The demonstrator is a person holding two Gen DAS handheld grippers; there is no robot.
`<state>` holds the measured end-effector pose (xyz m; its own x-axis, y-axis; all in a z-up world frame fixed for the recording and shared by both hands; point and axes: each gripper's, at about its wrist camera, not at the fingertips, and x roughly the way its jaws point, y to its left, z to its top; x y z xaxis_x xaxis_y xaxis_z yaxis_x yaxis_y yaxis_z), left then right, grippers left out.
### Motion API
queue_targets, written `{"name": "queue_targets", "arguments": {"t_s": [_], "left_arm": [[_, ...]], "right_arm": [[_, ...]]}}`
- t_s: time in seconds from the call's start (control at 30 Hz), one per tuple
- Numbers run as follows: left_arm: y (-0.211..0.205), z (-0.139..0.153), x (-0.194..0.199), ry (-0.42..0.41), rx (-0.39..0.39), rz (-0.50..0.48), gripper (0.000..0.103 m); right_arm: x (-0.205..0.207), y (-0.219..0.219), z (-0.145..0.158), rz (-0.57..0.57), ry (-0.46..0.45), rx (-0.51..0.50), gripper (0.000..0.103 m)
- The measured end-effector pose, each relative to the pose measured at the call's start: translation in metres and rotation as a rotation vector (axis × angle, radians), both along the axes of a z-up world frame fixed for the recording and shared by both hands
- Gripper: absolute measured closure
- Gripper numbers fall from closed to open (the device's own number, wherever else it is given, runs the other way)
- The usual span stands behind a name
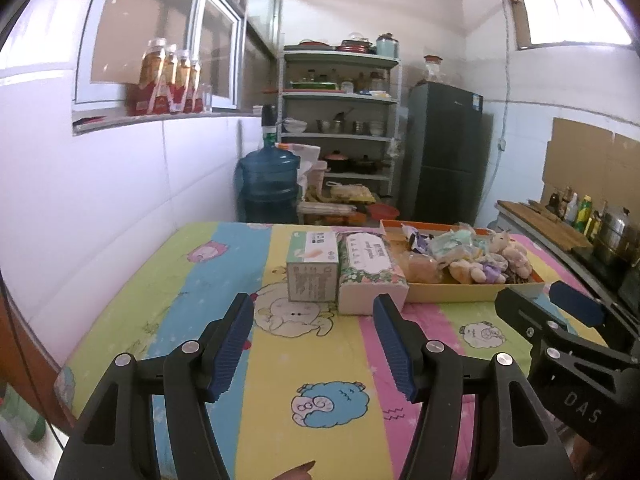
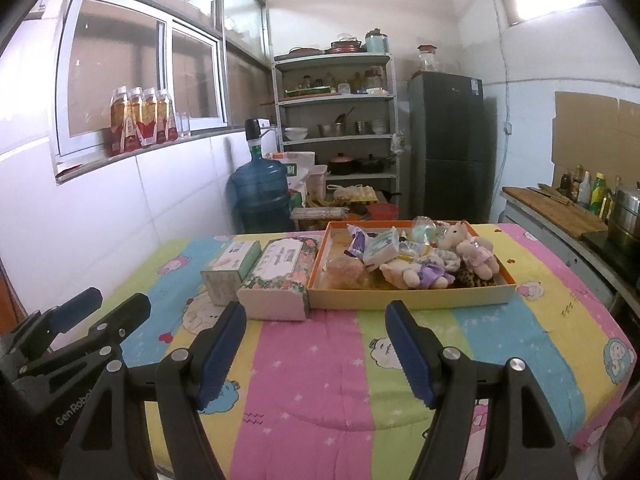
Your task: Organize soft objects
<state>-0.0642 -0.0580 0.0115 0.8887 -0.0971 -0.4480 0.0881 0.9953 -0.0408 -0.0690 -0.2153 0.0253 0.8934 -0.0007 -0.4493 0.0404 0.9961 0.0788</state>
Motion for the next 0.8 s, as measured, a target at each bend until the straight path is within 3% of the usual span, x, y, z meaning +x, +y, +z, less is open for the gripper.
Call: {"name": "queue_targets", "arguments": {"t_s": [0.8], "left_arm": [[0.0069, -0.0038, -0.0033, 0.007, -0.004, 0.024, 0.039]], "right_arm": [[-0.003, 0.0053, -0.0067, 0.029, 0.018, 0.012, 0.031]]}}
